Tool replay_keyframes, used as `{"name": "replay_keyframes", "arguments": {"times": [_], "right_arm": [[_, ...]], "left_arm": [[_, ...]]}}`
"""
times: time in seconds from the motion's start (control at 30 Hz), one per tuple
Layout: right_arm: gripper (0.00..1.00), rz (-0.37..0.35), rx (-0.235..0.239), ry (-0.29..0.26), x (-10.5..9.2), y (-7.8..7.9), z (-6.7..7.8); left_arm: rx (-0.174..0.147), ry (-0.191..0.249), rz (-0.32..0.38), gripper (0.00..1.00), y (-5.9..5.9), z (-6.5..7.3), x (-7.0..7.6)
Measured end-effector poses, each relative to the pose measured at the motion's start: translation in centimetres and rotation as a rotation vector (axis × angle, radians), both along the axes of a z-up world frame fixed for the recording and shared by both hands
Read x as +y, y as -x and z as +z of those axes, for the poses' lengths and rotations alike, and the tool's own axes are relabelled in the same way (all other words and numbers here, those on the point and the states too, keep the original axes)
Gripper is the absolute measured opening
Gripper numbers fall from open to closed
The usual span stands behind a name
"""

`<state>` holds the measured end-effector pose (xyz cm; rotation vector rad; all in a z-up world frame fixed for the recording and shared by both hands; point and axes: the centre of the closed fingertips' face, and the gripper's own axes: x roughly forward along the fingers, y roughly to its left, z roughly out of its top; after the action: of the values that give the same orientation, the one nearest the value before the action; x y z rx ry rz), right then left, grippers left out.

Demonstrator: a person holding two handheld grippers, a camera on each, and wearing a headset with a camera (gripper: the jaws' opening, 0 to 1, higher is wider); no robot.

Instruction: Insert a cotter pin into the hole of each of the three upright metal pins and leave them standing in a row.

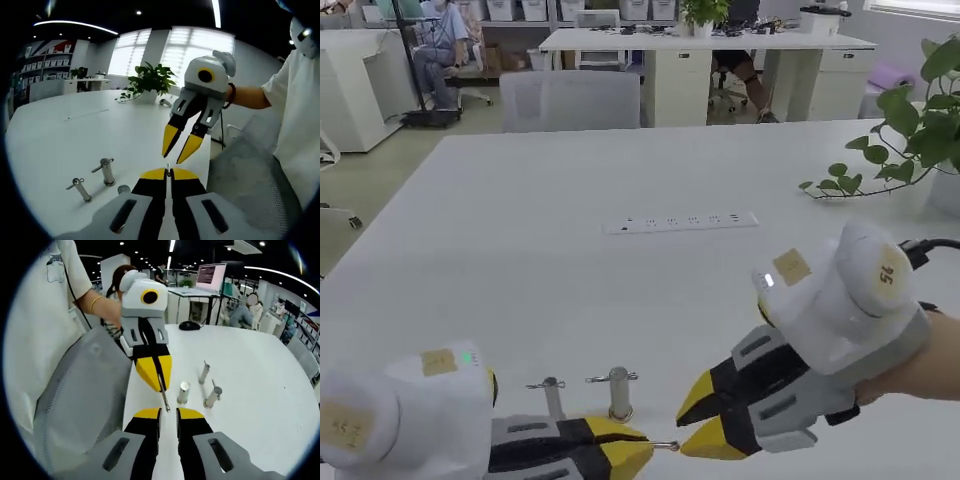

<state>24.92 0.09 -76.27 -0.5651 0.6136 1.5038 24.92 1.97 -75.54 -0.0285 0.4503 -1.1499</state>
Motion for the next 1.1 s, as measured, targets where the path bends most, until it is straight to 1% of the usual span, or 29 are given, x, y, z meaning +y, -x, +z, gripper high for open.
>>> {"name": "replay_keyframes", "arguments": {"times": [0.03, 0.1, 0.17, 0.3, 0.37, 0.47, 0.57, 0.63, 0.77, 0.97, 1.1], "right_arm": [[0.14, 0.010, 0.019, 0.004, -0.1, 0.3, 0.0], [0.14, 0.032, 0.030, -0.001, -0.1, 0.8, -0.1], [0.14, 0.036, 0.056, -0.002, -0.1, 1.1, -0.2], [0.14, 0.053, 0.084, 0.001, -0.2, 1.7, -0.4], [0.14, 0.066, 0.108, 0.006, -0.2, 2.2, -0.7], [0.13, 0.074, 0.123, 0.000, -0.2, 2.6, -0.8], [0.13, 0.076, 0.141, 0.000, -0.2, 2.9, -0.9], [0.13, 0.076, 0.148, -0.003, -0.3, 3.0, -0.9], [0.12, 0.079, 0.164, -0.011, -0.3, 3.2, -0.8], [0.12, 0.086, 0.182, -0.024, -0.1, 3.8, -0.7], [0.09, 0.092, 0.185, -0.027, 0.0, 4.0, -0.7]], "left_arm": [[-0.002, 0.000, -0.009, 0.00, 0.2, 0.0, 0.0], [-0.007, -0.002, -0.036, 0.00, 0.6, 0.0, -0.2], [-0.014, -0.002, -0.057, 0.00, 0.9, 0.0, -0.3], [-0.029, 0.000, -0.094, 0.00, 1.5, 0.1, -0.4], [-0.032, 0.010, -0.104, 0.00, 1.7, 0.3, -0.5], [-0.047, 0.006, -0.126, 0.00, 2.0, 0.3, -0.6], [-0.052, 0.010, -0.142, 0.00, 2.3, 0.4, -0.7], [-0.053, 0.009, -0.144, 0.00, 2.4, 0.4, -0.7], [-0.052, 0.022, -0.162, 0.00, 2.8, 0.6, -0.9], [-0.053, 0.031, -0.178, 0.00, 3.1, 0.7, -1.1], [-0.055, 0.037, -0.183, 0.00, 3.3, 0.9, -1.2]]}}
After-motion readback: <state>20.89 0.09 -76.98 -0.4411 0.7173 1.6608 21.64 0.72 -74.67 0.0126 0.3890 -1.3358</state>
